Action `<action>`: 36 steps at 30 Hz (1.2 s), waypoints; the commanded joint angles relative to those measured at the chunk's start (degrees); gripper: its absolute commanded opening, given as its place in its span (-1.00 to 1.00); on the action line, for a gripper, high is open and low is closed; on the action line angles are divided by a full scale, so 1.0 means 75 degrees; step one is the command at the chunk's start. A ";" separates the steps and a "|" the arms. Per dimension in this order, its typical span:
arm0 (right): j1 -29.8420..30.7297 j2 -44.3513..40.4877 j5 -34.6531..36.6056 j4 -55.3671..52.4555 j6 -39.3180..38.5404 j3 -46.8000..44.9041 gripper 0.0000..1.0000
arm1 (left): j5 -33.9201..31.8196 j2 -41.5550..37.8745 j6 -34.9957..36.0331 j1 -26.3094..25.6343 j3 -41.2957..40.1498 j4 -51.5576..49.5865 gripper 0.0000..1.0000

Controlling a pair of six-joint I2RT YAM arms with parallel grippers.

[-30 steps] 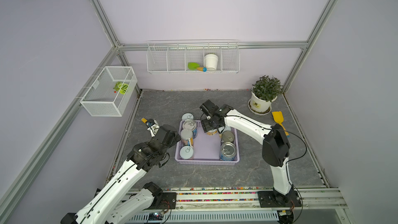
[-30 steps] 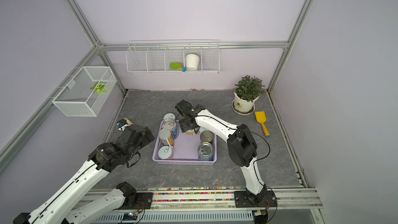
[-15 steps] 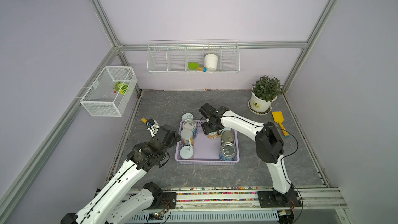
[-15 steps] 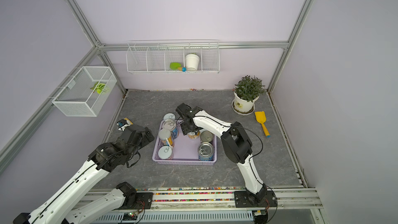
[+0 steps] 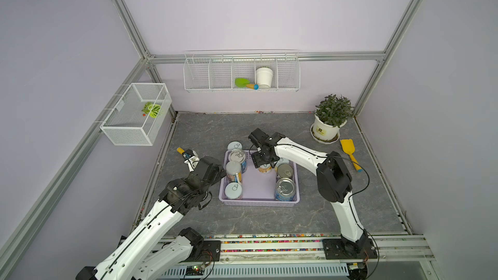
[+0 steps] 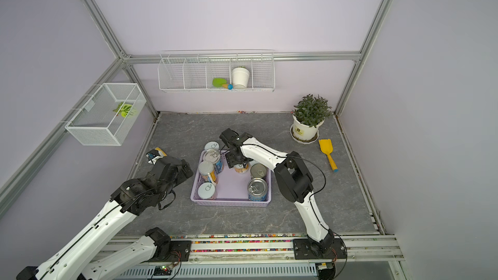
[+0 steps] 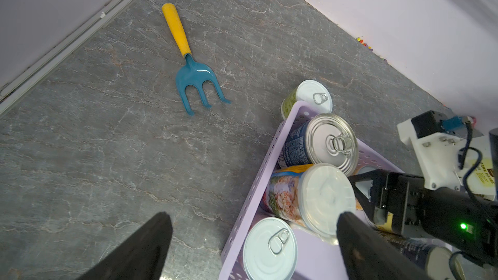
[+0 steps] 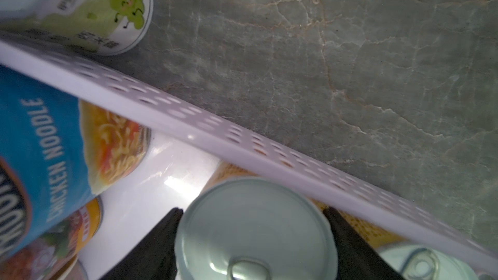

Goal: Put the canned food in the basket
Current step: Place the canned food in the basket.

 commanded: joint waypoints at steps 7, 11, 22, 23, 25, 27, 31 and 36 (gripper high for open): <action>-0.0076 -0.0284 0.0403 0.0069 0.0042 -0.0169 0.80 | -0.0017 -0.0061 -0.0027 0.0031 -0.0054 -0.0096 1.00; -0.0071 -0.0413 0.0470 0.0081 0.0015 -0.0173 0.88 | -0.0010 -0.0043 -0.0022 0.0028 -0.0043 -0.0094 1.00; 0.0096 -0.0415 0.1314 -0.0279 -0.0094 0.0052 0.80 | 0.0102 0.0017 0.0014 0.0028 -0.0043 0.0027 1.00; 0.0119 -0.0367 0.1471 -0.0379 -0.0087 0.0097 0.79 | 0.0102 0.0011 0.0024 0.0029 -0.0040 0.0022 1.00; 0.0189 -0.0290 0.1882 -0.0556 -0.0091 0.0203 0.78 | 0.0102 0.0003 0.0033 0.0028 -0.0040 0.0022 1.00; 0.0252 -0.0277 0.2250 -0.0679 -0.0099 0.0255 0.78 | 0.0102 0.0001 0.0036 0.0029 -0.0040 0.0013 1.00; 0.0314 -0.0417 0.2341 -0.0626 -0.0157 0.0167 0.78 | 0.0079 -0.0034 0.0047 0.0026 -0.0053 0.0057 1.00; 0.0327 -0.0877 0.1919 -0.0193 -0.0274 0.0005 0.84 | 0.0032 0.0280 0.0323 0.0125 0.0121 0.0530 1.00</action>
